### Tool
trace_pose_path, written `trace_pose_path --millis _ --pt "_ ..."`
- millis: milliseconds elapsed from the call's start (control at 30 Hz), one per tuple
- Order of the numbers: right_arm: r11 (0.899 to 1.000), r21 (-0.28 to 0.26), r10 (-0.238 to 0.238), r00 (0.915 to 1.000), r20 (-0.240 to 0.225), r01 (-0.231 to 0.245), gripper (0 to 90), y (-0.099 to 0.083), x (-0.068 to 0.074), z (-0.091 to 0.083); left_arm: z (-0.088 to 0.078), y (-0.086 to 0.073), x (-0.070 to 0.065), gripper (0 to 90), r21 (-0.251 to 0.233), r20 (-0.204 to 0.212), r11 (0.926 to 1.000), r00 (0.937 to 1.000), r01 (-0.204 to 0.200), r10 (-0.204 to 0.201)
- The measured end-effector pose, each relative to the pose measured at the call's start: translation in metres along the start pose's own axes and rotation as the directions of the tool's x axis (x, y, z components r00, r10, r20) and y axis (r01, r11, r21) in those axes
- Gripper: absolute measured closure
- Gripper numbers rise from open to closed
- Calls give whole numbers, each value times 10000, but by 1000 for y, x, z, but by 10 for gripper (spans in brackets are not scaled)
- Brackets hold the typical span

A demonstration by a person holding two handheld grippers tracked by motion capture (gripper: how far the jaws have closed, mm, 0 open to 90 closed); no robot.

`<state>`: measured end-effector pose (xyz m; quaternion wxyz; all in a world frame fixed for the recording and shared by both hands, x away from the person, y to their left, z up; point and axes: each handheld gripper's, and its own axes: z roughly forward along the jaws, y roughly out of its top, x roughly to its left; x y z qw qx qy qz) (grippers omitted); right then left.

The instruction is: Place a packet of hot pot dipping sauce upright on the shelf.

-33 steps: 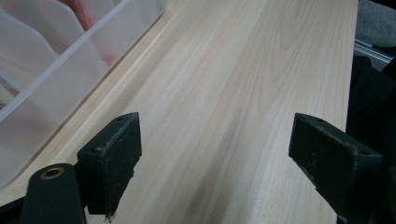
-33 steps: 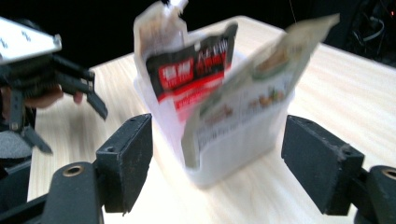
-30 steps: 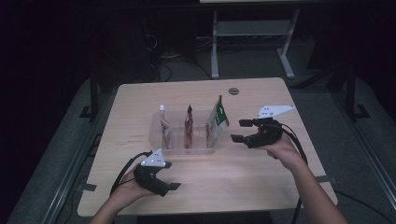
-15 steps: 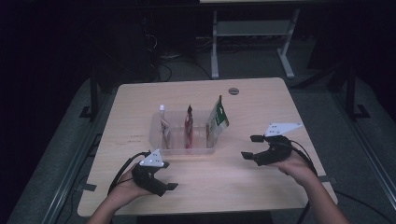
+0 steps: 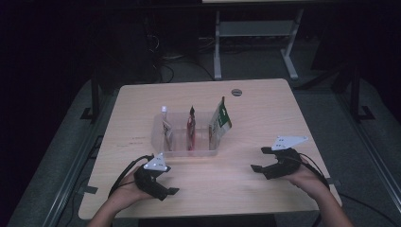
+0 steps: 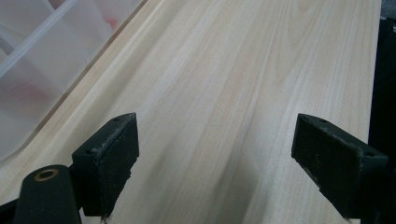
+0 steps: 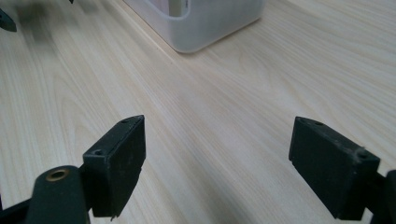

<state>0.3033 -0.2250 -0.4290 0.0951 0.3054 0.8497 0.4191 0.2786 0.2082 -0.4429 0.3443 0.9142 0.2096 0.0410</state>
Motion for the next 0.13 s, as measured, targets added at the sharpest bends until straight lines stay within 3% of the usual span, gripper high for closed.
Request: trace_pose_path --millis 133 --pt "10000 -57 -33 10000 -16 33 171 0 0 0 1 0 1 146 69 12 10000 10000 -57 57"
